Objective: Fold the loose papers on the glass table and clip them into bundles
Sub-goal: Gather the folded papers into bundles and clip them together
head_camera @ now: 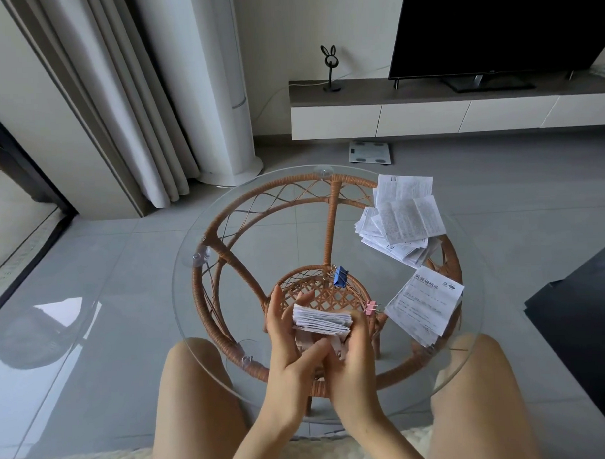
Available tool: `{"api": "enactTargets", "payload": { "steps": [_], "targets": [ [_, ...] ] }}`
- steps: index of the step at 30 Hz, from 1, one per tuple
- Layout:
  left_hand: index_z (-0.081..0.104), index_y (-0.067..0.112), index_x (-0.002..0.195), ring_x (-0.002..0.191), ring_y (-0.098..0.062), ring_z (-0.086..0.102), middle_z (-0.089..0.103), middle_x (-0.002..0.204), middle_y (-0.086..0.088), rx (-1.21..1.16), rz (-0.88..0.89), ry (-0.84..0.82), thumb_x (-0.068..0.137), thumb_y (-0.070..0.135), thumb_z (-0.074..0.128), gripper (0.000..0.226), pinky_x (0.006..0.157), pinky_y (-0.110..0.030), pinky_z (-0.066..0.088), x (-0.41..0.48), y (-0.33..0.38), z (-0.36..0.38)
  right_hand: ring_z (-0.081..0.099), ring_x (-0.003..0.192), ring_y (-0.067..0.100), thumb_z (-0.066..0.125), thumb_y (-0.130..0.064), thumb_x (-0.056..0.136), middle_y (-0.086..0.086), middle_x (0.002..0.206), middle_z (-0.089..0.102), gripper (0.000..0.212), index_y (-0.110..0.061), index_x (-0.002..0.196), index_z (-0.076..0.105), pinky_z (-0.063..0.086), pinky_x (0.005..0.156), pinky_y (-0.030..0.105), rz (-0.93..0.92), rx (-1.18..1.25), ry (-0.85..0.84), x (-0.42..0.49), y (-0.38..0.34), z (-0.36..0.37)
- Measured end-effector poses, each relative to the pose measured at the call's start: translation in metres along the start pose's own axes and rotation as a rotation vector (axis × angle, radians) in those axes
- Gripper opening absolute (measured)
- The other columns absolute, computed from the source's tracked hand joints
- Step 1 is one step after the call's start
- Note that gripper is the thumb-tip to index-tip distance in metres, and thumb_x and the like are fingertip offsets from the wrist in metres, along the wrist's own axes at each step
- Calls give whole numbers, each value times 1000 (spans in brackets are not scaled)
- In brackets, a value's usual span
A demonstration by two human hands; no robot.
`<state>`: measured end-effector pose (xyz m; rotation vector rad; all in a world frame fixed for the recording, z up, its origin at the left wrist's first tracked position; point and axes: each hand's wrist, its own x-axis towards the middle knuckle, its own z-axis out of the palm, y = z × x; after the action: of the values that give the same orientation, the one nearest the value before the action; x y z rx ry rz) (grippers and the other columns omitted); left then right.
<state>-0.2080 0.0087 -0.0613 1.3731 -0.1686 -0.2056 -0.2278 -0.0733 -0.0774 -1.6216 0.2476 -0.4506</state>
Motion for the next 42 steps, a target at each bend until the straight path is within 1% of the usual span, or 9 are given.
{"api": "enactTargets", "payload": {
  "steps": [4, 7, 11, 18, 24, 31, 36, 40, 42],
  "targets": [
    [21, 47, 135, 112, 9, 54, 49, 134, 15, 7, -26, -11, 77, 20, 74, 83, 81, -6, 45, 5, 0, 3, 60, 86, -6, 60, -12, 83, -14, 91, 61, 32, -36, 100, 50, 48, 74, 9, 97, 22, 18, 2, -9, 2],
    [21, 48, 132, 110, 14, 53, 46, 132, 20, 1, -93, -62, 74, 25, 77, 85, 85, -9, 46, 7, -2, 0, 50, 80, -24, 56, 7, 87, -29, 90, 38, 74, -64, 91, 39, 39, 67, -2, 159, -42, -10, 1, -14, -2],
    [18, 38, 145, 123, 3, 48, 48, 138, 14, 102, -155, -172, 74, 30, 77, 93, 102, -24, 42, 12, -4, -8, 59, 83, -5, 55, 12, 86, -21, 95, 54, 58, -43, 98, 41, 46, 68, 9, 132, -103, -48, 11, -8, -8],
    [61, 21, 115, 106, -24, 63, 68, 108, -6, 198, -108, -122, 86, 35, 65, 32, 93, -42, 50, 43, 7, -14, 60, 101, -2, 65, -6, 87, -1, 114, 63, 38, -11, 122, 51, 47, 75, 8, 40, -91, -47, 32, -15, -12],
    [56, 14, 115, 108, -21, 60, 64, 111, -9, 162, -116, -144, 94, 9, 51, 22, 94, -33, 49, 34, -1, -5, 57, 84, -17, 66, -4, 86, -11, 95, 63, 27, -22, 103, 56, 42, 66, 2, 113, -143, -129, 37, -14, -18],
    [59, 11, 119, 100, -25, 67, 70, 109, -10, -26, -265, -178, 81, 20, 69, 41, 80, -34, 56, 41, 16, -7, 66, 96, 9, 69, 0, 81, -2, 106, 70, 44, -26, 115, 58, 55, 77, 25, 353, 114, -332, 42, -32, -34],
    [64, 6, 109, 85, -26, 70, 72, 97, -12, -49, -244, -58, 80, 16, 63, 31, 66, -30, 56, 37, 19, 13, 65, 85, 6, 68, -24, 86, -9, 97, 67, 29, -22, 112, 56, 55, 73, 26, 142, -393, -201, 36, -38, -53],
    [64, 11, 103, 93, -26, 67, 72, 99, -9, -56, -307, 78, 88, 8, 60, 15, 84, -44, 54, 48, 23, 12, 59, 94, 15, 73, -23, 80, -2, 104, 65, 38, -15, 115, 60, 46, 82, 28, 69, -707, 174, 58, -36, -110],
    [62, 11, 101, 95, -26, 65, 69, 103, -10, -34, -343, 98, 89, 7, 60, 13, 86, -46, 53, 54, 24, 11, 54, 108, 25, 77, -28, 75, 5, 119, 59, 57, -14, 125, 55, 42, 90, 33, 152, -903, 197, 81, -28, -143]
  ]
}}
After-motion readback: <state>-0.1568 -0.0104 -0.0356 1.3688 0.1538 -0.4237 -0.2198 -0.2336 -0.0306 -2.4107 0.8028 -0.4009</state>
